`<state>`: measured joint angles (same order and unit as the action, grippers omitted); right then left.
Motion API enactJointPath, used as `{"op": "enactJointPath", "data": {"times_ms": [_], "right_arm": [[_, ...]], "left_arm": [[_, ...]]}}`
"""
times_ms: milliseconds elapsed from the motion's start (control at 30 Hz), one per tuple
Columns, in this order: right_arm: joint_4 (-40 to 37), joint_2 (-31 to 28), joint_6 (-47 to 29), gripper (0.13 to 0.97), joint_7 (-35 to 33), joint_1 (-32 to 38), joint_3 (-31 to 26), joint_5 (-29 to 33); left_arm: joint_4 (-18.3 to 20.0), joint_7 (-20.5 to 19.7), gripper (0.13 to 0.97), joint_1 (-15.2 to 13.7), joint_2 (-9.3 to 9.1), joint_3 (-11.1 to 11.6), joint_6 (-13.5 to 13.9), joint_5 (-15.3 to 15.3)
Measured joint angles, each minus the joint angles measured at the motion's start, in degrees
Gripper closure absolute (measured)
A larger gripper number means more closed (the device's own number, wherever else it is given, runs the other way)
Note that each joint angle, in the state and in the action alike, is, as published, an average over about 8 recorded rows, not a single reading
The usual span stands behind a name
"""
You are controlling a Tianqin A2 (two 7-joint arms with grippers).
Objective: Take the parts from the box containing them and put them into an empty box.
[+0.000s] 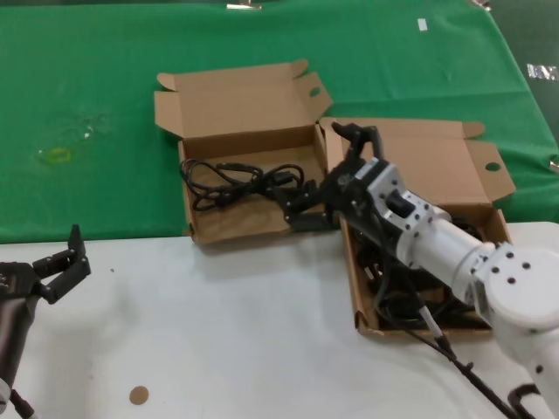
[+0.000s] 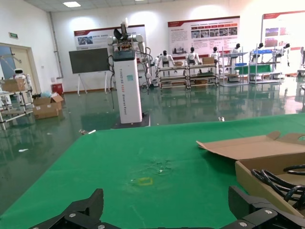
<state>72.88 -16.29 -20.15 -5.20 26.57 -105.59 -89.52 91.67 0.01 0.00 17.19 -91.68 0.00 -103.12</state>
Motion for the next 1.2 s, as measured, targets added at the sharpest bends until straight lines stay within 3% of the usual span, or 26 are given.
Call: {"op": "enactJointPath", "data": {"times_ms": [333, 867, 1200], "right_arm": [[6.22, -0.30, 6.71, 0.129, 1.72, -8.77, 4.61, -4.52], [15.82, -0.76, 16.98, 0.129, 4.38, -22.37, 11.72, -11.46], [17.23, -0.82, 18.48, 0.129, 4.77, -24.35, 12.76, -12.48]], "left_arm": [[0.00, -0.01, 0.153, 0.00, 0.00, 0.00, 0.00, -0.01], [0.00, -0.02, 0.132, 0.00, 0.00, 0.00, 0.00, -0.01], [0.00, -0.02, 0.132, 0.00, 0.00, 0.00, 0.00, -0.01]]}}
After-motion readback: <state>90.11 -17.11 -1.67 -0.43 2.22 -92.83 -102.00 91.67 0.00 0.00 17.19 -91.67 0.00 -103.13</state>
